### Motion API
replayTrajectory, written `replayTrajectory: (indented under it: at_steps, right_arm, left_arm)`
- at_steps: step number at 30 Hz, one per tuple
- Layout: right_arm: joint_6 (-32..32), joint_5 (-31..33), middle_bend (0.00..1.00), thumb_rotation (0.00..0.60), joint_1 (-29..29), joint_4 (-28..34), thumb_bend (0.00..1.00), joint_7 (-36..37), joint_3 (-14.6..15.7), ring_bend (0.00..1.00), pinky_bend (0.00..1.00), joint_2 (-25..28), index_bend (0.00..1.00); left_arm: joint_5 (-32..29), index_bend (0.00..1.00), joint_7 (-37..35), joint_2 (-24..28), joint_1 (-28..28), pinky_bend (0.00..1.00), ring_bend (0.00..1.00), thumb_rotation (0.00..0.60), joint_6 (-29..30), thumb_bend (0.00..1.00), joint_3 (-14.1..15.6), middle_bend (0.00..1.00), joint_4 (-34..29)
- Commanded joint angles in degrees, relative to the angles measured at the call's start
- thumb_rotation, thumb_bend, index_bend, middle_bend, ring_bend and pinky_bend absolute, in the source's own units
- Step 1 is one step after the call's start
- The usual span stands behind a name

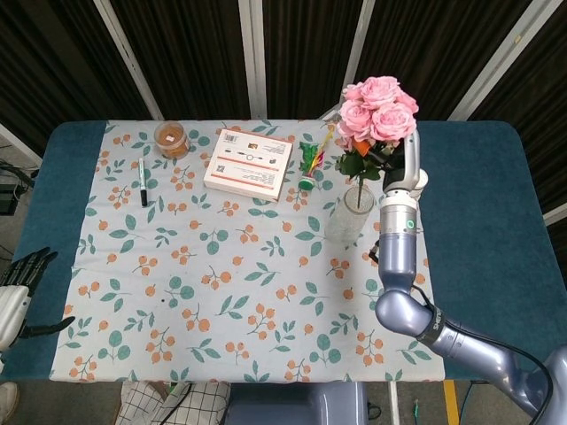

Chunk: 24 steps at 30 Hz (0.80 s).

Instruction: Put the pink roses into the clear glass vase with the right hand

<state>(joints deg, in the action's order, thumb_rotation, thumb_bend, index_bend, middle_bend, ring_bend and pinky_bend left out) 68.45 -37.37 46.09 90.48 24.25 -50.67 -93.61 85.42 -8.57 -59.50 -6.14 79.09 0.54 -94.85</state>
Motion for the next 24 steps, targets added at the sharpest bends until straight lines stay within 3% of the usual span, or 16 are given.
replayTrajectory:
  at_steps: [1, 6, 12, 24]
  right_arm:
    - [-0.27, 0.38, 0.55, 0.6, -0.19, -0.79, 0.28, 0.44, 0.71, 0.51, 0.37, -0.62, 0.42]
    - [-0.39, 0.63, 0.55, 0.6, -1.37, -1.64, 0.28, 0.94, 3.01, 0.49, 0.34, -1.62, 0.4]
    - [0.19, 0.31, 0.53, 0.6, -2.85, -3.33, 0.28, 0.63, 5.85, 0.46, 0.21, -2.83, 0.39]
    - [0.55, -0.81, 0.53, 0.6, -3.91, -5.03, 0.28, 0.77, 7.64, 0.46, 0.19, -5.01, 0.39]
  left_arm:
    - [0.05, 0.0, 0.01, 0.02, -0.01, 0.0, 0.0, 0.6, -0.03, 0.0, 0.03, 0.0, -0.01]
    - [0.32, 0.0, -0.41, 0.14, 0.01, 0.0, 0.0, 0.6, 0.07, 0.0, 0.1, 0.0, -0.03]
    - [0.69, 0.0, -0.82, 0.29, -0.02, 0.0, 0.0, 0.6, 0.06, 0.0, 0.24, 0.0, -0.06]
    - [0.69, 0.0, -0.96, 0.32, 0.03, 0.0, 0.0, 0.6, 0.08, 0.0, 0.27, 0.0, -0.12]
